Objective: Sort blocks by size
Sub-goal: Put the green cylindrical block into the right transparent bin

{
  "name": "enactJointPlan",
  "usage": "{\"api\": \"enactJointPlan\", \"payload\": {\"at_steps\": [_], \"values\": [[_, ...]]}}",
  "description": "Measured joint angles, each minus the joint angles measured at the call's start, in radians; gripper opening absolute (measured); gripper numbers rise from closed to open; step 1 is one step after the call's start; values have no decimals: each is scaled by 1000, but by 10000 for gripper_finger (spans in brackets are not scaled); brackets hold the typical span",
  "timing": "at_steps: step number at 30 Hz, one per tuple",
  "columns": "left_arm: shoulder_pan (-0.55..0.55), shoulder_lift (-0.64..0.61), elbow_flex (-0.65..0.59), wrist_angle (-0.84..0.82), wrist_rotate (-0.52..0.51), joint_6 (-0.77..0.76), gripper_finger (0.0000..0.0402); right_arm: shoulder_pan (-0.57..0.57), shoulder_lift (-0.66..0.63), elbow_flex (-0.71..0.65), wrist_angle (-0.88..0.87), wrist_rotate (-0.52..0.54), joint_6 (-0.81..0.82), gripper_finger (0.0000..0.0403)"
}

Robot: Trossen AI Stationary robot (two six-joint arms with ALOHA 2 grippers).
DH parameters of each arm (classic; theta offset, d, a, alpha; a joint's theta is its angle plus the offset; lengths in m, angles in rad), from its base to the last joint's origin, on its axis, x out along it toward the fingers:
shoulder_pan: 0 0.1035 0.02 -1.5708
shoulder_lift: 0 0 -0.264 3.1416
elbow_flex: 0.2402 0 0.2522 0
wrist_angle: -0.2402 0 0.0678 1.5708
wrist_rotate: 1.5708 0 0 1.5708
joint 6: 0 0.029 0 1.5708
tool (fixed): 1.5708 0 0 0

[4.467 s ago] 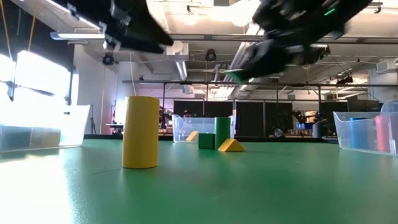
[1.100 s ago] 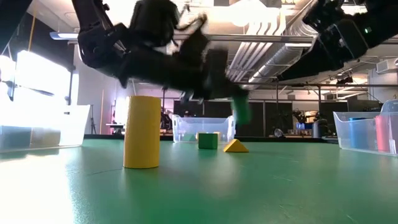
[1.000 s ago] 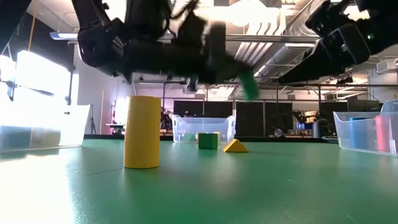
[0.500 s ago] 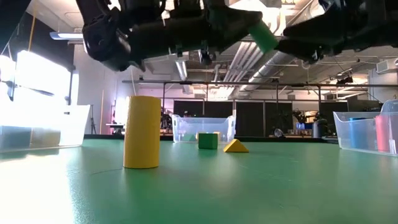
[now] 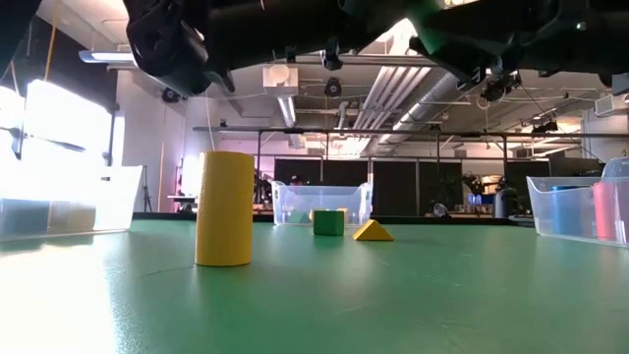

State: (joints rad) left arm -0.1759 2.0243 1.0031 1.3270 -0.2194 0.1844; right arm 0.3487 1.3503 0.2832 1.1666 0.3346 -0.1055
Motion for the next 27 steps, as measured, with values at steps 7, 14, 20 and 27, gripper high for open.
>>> {"api": "enactJointPlan", "payload": {"at_steps": [7, 14, 20, 27], "values": [[-24, 0, -2, -20, -45, 27, 98, 22, 7, 0, -8, 11, 3, 129], [-25, -13, 0, -239, -160, 31, 146, 91, -191, 31, -447, 227, 67, 128], [-23, -42, -6, -688, -350, -45, 162, 75, -397, 387, -1710, 217, 582, 128], [-20, -46, -4, -766, -357, -142, 162, -121, -321, 753, -2686, -111, 916, 128]]}}
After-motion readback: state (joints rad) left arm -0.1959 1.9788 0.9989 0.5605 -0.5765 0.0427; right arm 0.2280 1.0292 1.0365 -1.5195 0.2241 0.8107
